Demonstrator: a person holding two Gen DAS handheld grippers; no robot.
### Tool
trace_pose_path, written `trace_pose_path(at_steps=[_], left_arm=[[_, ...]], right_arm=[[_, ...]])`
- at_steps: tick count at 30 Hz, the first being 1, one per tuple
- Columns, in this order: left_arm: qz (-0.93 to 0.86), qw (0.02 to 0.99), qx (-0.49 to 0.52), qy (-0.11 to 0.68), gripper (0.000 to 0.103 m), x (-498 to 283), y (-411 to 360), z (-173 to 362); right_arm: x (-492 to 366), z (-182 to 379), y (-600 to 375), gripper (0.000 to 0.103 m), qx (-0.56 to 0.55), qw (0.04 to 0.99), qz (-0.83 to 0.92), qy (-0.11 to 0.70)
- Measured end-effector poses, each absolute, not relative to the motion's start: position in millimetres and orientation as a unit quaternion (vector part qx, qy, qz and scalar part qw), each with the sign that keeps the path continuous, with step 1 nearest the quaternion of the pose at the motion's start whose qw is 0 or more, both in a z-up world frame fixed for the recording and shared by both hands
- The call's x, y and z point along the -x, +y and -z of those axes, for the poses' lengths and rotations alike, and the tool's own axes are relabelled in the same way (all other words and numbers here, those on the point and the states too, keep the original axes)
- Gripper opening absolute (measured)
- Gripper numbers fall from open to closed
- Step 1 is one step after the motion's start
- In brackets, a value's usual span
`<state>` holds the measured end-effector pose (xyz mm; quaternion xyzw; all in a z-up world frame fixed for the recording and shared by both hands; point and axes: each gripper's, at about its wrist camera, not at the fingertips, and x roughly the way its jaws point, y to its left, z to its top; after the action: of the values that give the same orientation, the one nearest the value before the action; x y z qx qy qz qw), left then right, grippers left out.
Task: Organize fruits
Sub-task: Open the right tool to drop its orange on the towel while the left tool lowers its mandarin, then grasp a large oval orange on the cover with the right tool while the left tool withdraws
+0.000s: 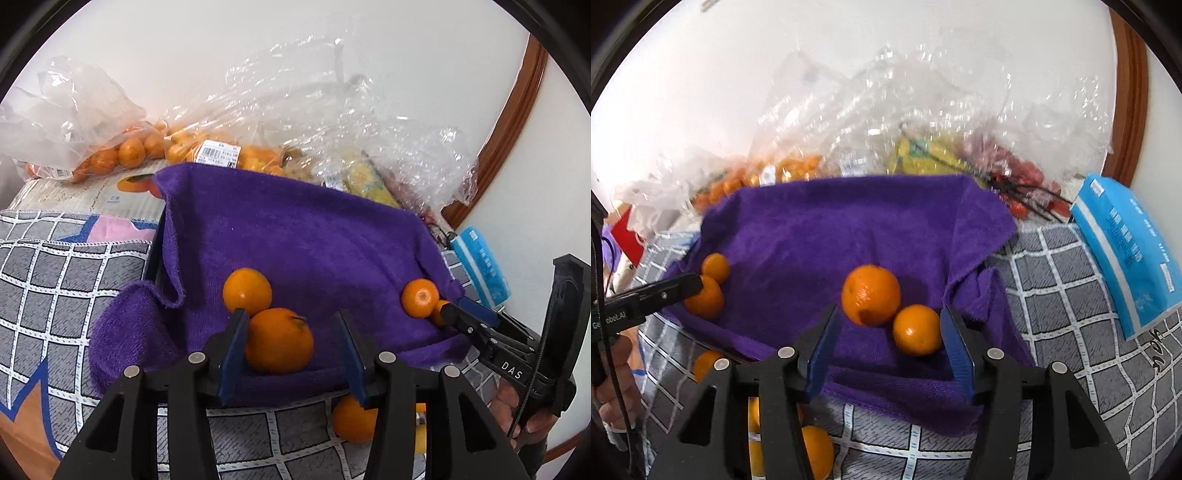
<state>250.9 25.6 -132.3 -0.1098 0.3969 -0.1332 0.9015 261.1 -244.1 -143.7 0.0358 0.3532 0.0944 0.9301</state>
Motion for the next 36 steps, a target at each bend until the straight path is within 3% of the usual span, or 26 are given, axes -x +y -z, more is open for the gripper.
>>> trace_pose_path(at_steps=[7,12,19,26,36], left_arm=[[0.132,0.917,0.095,0.365,0.048,-238,24,111],[0.135,0.922,0.084,0.354,0.048,-229,20,98],[0.12,0.929,0.062,0.345,0.048,-205,22,82],[0.113,0.927,0.063,0.351,0.05,-177,41,82],[0.105,0.916,0.059,0.382,0.05,-152,44,102]], right_arm=[[-239,123,-249,0.055,-0.033,0.942,-0.063,0.327],[-214,126,-245,0.055,-0.066,0.925,-0.101,0.361],[-193,152,-221,0.037,-0.072,0.9,-0.125,0.41],[-189,173,-204,0.033,-0.029,0.892,-0.099,0.44],[-168,171,-212,0.032,-0.012,0.908,-0.069,0.414]])
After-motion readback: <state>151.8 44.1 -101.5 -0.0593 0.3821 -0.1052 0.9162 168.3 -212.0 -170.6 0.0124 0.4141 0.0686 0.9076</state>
